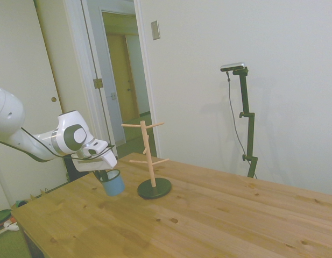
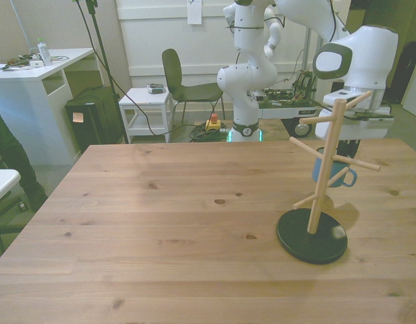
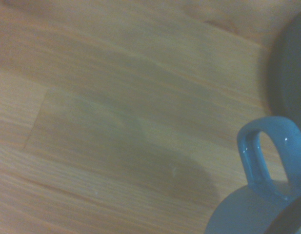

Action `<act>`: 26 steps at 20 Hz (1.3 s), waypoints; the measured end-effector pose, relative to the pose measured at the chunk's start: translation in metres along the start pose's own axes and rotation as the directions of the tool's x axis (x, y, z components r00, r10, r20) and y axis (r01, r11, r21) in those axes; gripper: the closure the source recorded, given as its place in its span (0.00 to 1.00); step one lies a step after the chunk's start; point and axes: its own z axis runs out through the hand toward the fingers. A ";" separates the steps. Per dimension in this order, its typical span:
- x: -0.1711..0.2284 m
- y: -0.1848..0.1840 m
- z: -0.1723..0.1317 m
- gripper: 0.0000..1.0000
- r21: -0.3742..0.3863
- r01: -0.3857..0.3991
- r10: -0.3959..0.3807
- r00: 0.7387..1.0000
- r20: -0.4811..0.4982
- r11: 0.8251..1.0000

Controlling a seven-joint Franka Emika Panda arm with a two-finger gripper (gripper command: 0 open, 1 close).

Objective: Hang the mug

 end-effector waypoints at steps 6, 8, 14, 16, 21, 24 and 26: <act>0.017 -0.001 -0.015 1.00 0.032 -0.011 0.011 1.000 0.003 0.999; 0.020 -0.005 -0.018 1.00 0.036 -0.009 0.009 1.000 0.002 0.999; 0.037 -0.020 -0.026 1.00 0.042 -0.011 0.011 1.000 0.002 0.999; 0.041 -0.022 -0.025 1.00 0.042 -0.011 0.011 1.000 0.006 0.999; 0.046 -0.019 -0.021 1.00 0.039 -0.013 0.013 1.000 0.011 0.999; 0.048 -0.019 -0.020 1.00 0.039 -0.016 0.015 1.000 0.013 0.999; 0.050 -0.018 -0.016 1.00 0.036 -0.020 0.019 1.000 0.020 0.999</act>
